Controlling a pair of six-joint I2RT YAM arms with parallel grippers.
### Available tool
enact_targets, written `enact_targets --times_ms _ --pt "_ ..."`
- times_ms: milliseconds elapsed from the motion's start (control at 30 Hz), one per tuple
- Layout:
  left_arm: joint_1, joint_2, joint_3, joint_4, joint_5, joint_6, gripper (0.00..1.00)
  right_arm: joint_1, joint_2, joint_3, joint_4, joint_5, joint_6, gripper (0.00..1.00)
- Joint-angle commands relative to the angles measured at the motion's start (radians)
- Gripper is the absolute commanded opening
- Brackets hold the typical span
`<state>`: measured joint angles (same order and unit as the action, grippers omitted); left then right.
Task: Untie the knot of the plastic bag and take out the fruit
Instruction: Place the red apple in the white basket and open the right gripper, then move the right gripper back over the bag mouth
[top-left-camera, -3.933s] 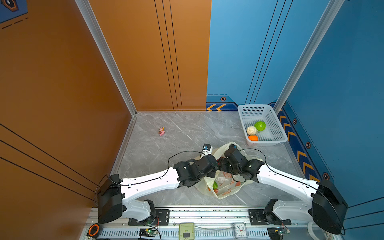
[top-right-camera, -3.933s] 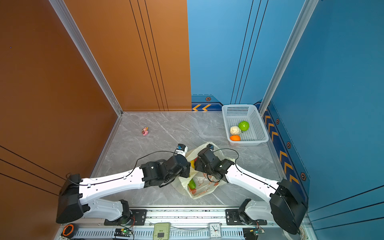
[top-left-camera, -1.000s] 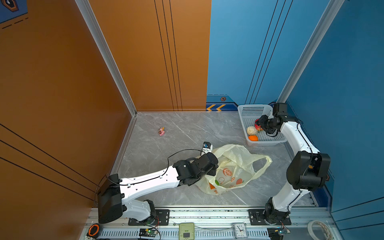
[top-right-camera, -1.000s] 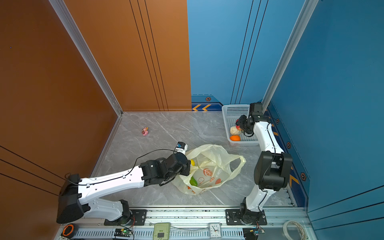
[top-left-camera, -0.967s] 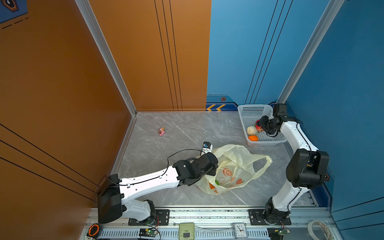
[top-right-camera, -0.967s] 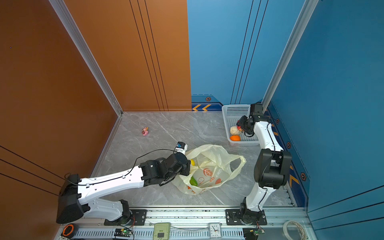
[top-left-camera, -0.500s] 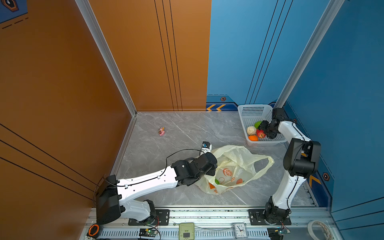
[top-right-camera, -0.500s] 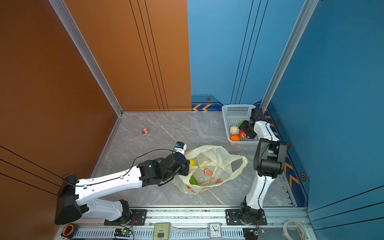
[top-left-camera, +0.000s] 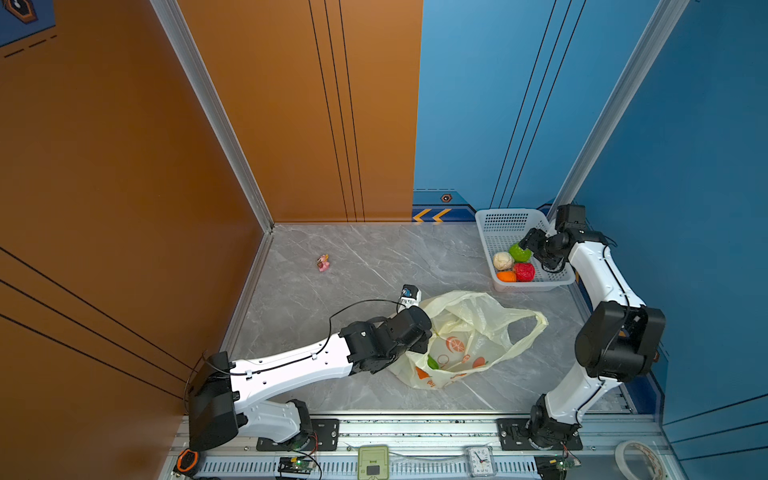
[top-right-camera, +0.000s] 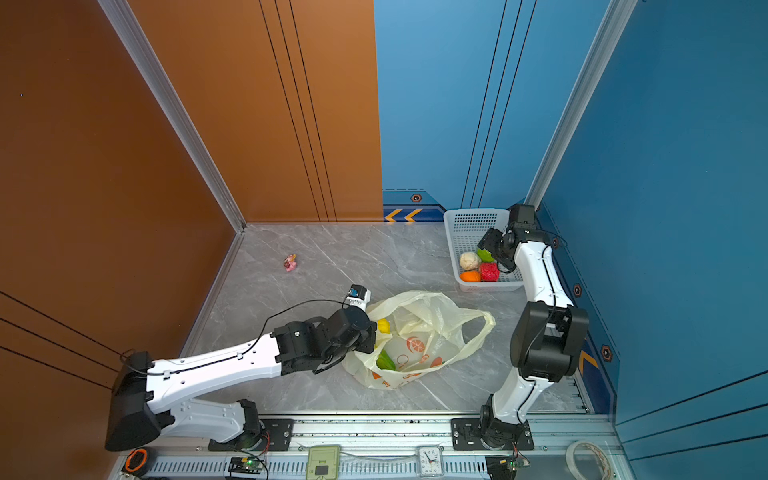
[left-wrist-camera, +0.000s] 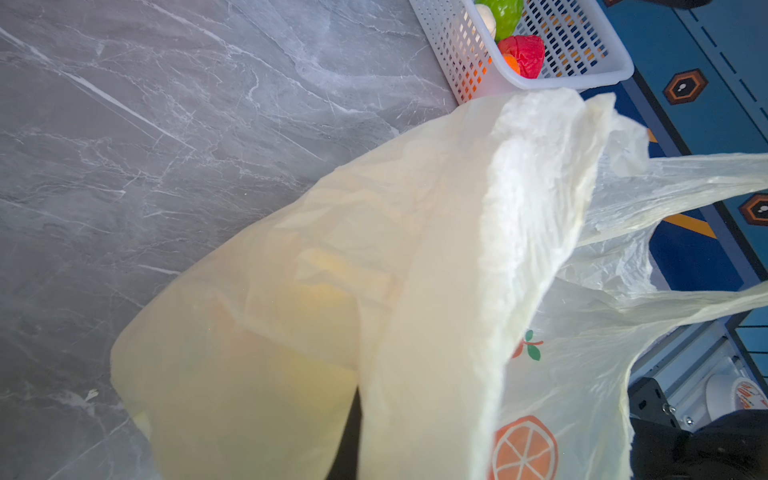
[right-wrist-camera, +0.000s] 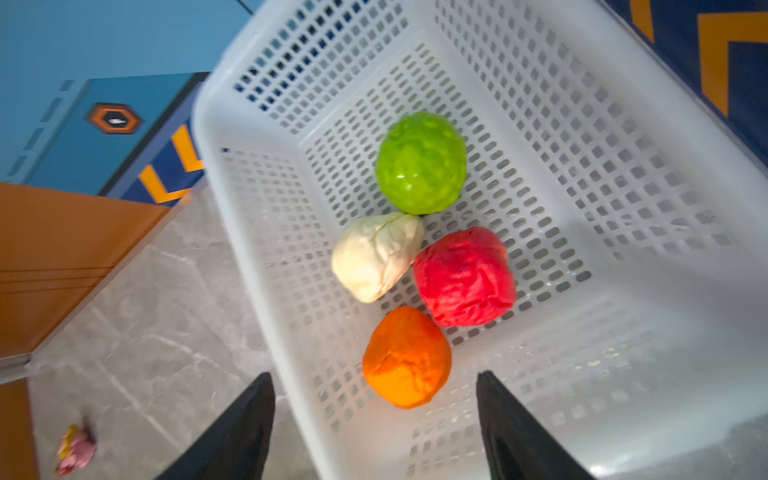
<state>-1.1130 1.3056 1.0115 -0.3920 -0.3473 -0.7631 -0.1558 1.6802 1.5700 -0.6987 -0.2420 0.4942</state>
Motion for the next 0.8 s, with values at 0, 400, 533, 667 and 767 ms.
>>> enact_targets --times_ms 0,400,533,667,767 --pt "0.009 -0.024 -0.014 -0.022 -0.010 0.008 0.00 0.063 -0.120 0.010 -0.148 -0.124 0.000 0.76" --pt "0.010 -0.063 -0.037 -0.044 -0.018 0.007 0.00 0.578 -0.482 -0.142 -0.322 -0.037 0.153 0.76" --pt "0.014 -0.082 -0.049 -0.064 -0.014 0.008 0.00 0.740 -0.582 -0.280 -0.261 0.043 0.254 0.76" --pt "0.022 -0.094 -0.068 -0.064 -0.001 0.002 0.00 0.886 -0.637 -0.436 -0.185 0.097 0.292 0.75" --pt "0.031 -0.093 -0.074 -0.062 0.017 -0.002 0.00 0.977 -0.655 -0.555 -0.112 0.153 0.290 0.74"
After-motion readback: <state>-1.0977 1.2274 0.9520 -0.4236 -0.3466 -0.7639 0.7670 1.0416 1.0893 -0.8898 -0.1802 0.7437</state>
